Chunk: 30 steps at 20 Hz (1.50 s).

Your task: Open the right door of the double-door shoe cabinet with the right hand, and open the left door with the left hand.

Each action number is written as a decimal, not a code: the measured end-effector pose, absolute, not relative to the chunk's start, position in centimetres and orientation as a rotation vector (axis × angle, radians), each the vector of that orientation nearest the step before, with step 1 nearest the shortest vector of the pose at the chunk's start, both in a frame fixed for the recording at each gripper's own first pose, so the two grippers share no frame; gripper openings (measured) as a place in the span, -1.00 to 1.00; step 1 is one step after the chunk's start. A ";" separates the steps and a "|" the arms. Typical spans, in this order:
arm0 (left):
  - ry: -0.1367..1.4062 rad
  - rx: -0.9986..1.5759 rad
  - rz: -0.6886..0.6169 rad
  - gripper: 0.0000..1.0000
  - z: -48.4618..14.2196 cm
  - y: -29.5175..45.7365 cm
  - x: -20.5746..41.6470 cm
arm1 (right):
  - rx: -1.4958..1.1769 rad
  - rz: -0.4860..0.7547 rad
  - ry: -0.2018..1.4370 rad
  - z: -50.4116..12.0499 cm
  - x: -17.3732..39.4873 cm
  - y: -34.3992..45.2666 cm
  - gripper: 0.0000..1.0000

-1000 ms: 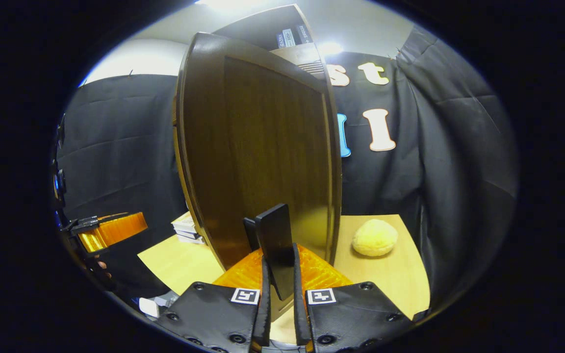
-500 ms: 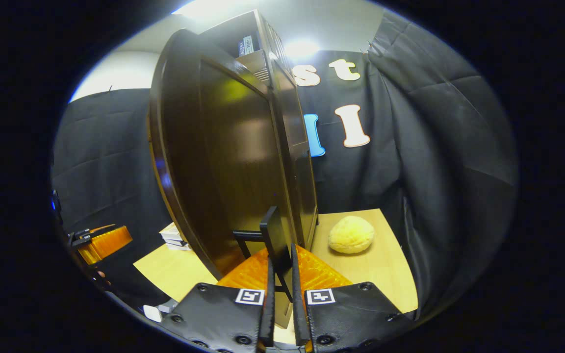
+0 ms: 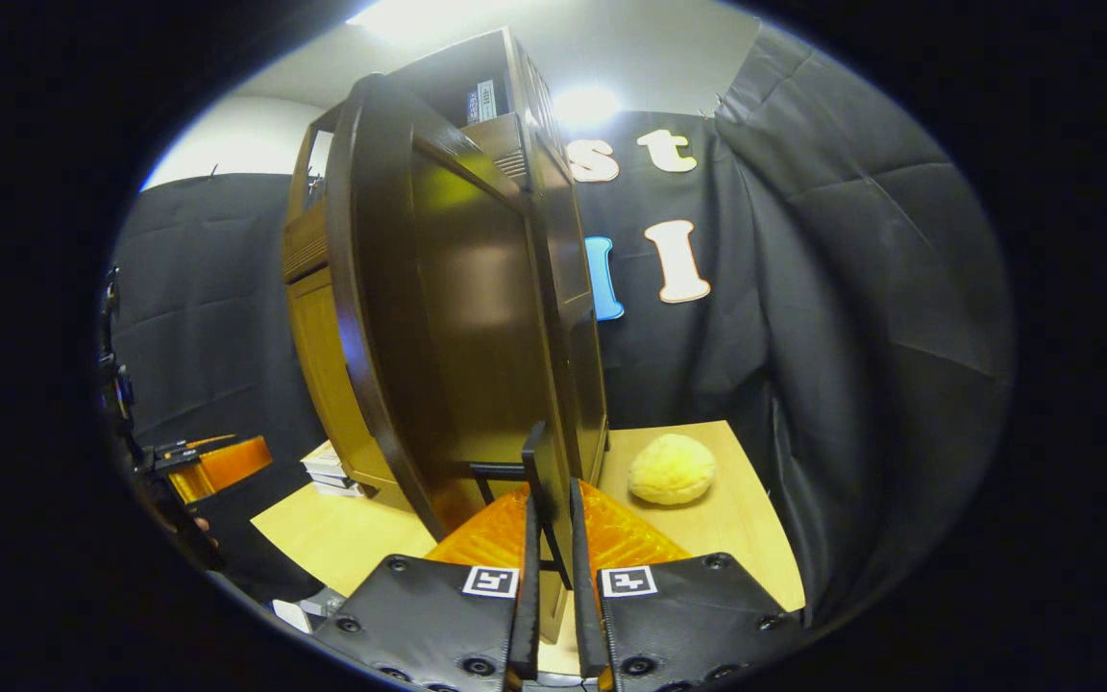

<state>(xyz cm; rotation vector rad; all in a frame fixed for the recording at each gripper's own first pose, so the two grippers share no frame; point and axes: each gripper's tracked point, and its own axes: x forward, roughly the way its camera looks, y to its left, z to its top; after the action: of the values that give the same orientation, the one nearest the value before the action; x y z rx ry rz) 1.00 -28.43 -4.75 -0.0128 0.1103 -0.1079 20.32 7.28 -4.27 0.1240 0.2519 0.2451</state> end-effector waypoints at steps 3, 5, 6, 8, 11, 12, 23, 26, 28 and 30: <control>0.105 -0.019 -0.120 0.92 -4.4 -26.5 4.2 | 0.091 0.178 0.257 -4.2 19.5 5.9 -0.59; 0.094 -0.018 -0.132 0.92 -3.7 -25.1 6.8 | 0.091 0.109 0.258 -4.1 19.2 5.1 -0.59; 0.086 -0.016 -0.141 0.92 -3.5 -24.6 8.1 | 0.099 0.075 0.259 -4.1 19.1 4.8 -0.60; 0.074 -0.007 -0.167 0.92 -3.1 -24.0 10.8 | 0.119 0.005 0.254 -4.0 18.6 4.5 -0.60; 0.054 0.007 -0.213 0.92 -2.5 -24.0 14.4 | 0.143 -0.103 0.239 -3.8 17.8 3.7 -0.75; 0.045 0.011 -0.227 0.92 -2.4 -24.2 15.5 | 0.150 -0.124 0.231 -3.7 17.8 3.7 -0.82; 0.032 0.053 -0.251 0.92 -4.4 -25.8 24.2 | 0.160 -0.268 0.180 -2.8 16.9 4.1 0.84; 0.044 0.020 -0.261 0.92 -5.8 -25.6 25.5 | 0.145 -0.275 0.186 -2.9 16.5 4.6 0.84; 0.040 0.012 -0.245 0.76 -6.0 -25.3 26.5 | 0.134 -0.277 0.195 -3.0 16.3 4.9 0.84; 0.059 -0.007 -0.265 0.43 -6.7 -25.8 26.7 | 0.125 -0.285 0.197 -3.1 16.3 5.1 0.86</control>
<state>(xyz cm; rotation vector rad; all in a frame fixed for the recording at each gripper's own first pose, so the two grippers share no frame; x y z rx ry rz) 26.70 -25.78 -6.73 -0.0073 0.0585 -0.2649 16.31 5.11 -3.10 0.1246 0.1969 -0.2847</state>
